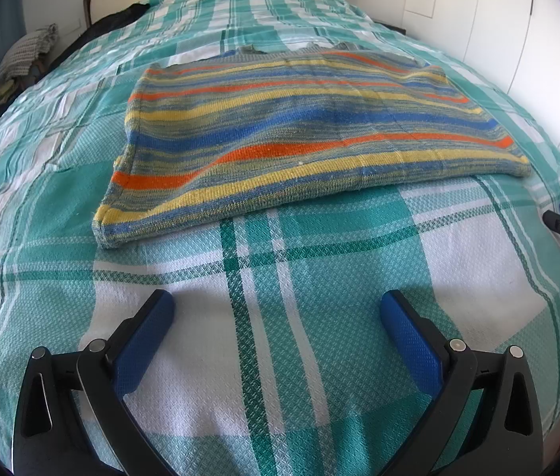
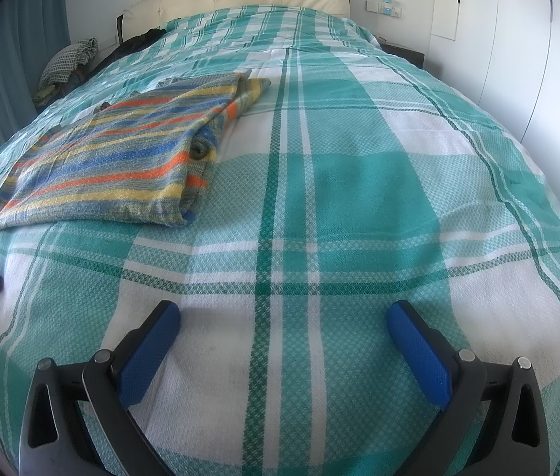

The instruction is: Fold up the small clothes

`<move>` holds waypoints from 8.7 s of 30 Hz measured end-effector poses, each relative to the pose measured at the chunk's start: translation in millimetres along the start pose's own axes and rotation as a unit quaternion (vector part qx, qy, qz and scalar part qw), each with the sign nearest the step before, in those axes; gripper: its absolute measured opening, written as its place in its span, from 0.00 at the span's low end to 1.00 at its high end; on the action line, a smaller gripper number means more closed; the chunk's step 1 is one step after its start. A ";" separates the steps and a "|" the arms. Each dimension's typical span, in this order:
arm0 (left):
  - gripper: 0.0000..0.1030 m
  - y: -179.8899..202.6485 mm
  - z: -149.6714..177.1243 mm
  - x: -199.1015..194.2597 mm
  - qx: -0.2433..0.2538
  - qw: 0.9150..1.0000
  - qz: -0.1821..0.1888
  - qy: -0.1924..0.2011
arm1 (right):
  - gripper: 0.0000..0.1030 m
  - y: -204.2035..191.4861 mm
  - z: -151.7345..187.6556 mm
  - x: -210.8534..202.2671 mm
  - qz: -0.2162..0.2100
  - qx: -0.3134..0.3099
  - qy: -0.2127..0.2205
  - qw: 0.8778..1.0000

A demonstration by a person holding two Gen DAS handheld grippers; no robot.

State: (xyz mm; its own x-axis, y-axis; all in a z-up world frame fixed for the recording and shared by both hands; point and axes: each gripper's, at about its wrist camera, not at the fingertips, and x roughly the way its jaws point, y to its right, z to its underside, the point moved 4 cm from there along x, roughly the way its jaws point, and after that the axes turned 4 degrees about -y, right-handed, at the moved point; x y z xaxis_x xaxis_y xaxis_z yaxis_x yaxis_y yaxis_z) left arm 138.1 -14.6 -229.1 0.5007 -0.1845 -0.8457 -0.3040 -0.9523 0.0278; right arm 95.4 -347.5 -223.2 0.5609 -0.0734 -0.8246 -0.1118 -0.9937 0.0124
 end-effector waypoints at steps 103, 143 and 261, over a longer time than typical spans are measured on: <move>0.99 0.8 0.1 0.1 0.002 1.000 -0.001 -0.001 | 1.00 0.2 -0.7 3.1 0.004 -0.002 -0.012 1.000; 0.98 104.0 -46.5 -37.9 0.094 0.991 0.092 0.004 | 1.00 20.9 -86.6 -9.5 -0.130 0.006 -0.072 0.989; 0.80 -83.9 -166.3 11.1 -0.073 0.997 -0.011 -0.029 | 0.88 -180.8 -210.9 38.5 -0.088 -0.047 -0.032 0.994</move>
State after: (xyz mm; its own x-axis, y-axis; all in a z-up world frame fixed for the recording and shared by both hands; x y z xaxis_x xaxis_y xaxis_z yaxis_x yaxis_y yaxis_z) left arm 304.0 22.8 -152.2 0.4563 -0.1528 -0.8766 -0.1707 -0.9819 0.0823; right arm 310.2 -188.7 -137.9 0.5107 0.1055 -0.8533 0.0629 -0.9944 -0.0853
